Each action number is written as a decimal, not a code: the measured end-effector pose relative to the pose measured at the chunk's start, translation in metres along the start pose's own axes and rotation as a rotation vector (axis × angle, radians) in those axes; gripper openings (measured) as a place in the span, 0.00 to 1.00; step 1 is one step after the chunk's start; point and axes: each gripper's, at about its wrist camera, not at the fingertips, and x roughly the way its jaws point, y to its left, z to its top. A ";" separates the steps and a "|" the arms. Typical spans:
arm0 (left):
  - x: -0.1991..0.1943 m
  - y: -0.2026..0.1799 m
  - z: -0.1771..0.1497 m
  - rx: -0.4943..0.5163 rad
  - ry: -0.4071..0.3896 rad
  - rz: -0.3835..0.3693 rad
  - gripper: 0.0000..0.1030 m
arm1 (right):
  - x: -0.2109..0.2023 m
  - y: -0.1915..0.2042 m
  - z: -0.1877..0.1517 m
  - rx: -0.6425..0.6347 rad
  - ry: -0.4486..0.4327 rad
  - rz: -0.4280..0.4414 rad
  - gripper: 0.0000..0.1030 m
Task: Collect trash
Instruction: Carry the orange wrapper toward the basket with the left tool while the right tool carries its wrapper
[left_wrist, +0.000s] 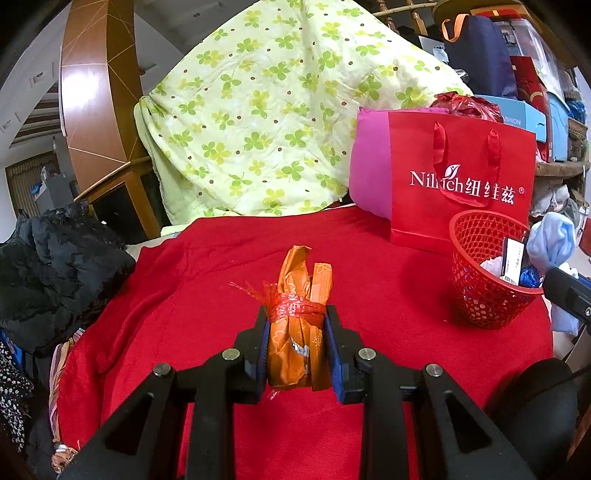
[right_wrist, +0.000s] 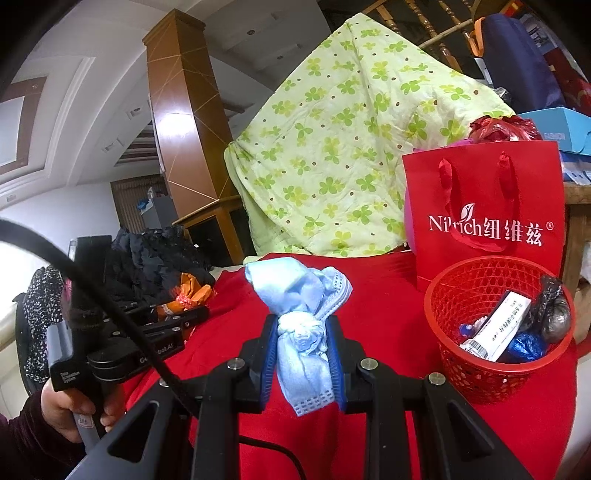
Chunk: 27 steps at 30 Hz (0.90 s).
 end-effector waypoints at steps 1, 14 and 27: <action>0.000 -0.001 0.000 -0.002 0.002 -0.003 0.28 | -0.001 -0.001 0.000 0.003 0.000 -0.001 0.26; 0.008 -0.012 -0.002 0.015 0.026 -0.023 0.28 | -0.006 -0.017 -0.004 0.049 0.000 -0.023 0.26; 0.019 -0.029 -0.004 0.035 0.056 -0.040 0.28 | -0.009 -0.034 -0.008 0.099 -0.002 -0.030 0.26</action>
